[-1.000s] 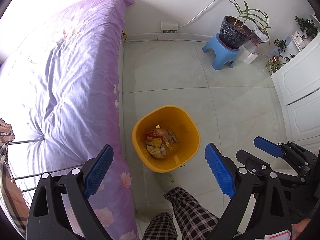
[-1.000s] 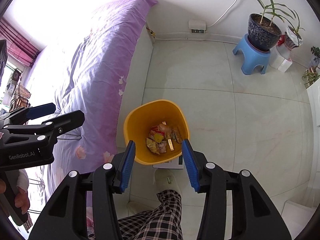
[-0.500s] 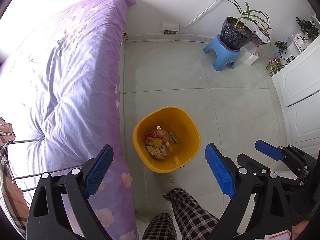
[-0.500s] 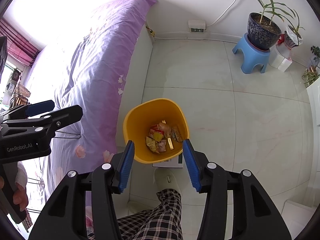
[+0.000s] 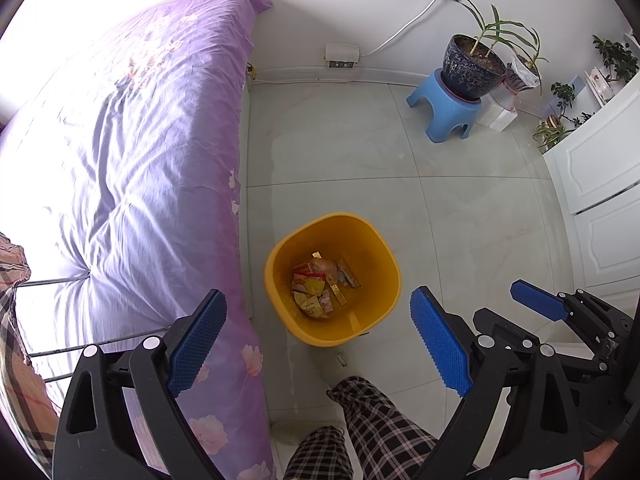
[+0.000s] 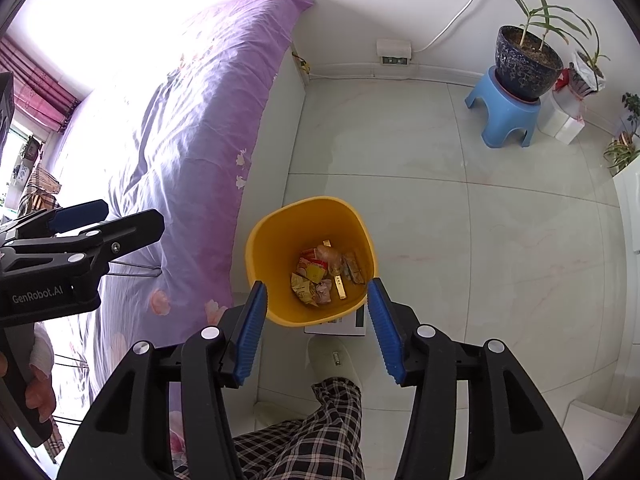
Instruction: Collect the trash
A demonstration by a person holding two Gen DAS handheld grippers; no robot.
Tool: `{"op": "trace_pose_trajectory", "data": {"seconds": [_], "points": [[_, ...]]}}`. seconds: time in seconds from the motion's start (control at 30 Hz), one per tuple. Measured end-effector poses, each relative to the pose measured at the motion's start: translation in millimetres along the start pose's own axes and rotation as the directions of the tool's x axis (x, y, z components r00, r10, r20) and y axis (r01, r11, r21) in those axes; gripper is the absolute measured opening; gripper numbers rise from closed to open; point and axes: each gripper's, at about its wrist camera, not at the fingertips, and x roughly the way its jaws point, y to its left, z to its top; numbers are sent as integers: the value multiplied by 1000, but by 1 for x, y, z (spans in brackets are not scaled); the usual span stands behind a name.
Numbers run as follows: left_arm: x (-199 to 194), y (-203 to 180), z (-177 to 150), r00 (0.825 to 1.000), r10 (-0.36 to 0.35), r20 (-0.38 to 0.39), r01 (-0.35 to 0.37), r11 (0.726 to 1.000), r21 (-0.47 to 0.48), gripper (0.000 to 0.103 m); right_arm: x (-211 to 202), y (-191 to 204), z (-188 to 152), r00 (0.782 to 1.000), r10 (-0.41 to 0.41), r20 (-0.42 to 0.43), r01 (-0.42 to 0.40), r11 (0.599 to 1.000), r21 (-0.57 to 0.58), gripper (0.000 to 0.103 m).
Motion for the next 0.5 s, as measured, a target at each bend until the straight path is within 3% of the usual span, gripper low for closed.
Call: {"op": "trace_pose_trajectory", "data": {"seconds": [0.5], "points": [[-2, 0, 3, 1000, 2, 5, -2, 1000, -10, 93, -1, -2, -2, 1000, 0, 0, 0, 1000, -4, 55]]}}
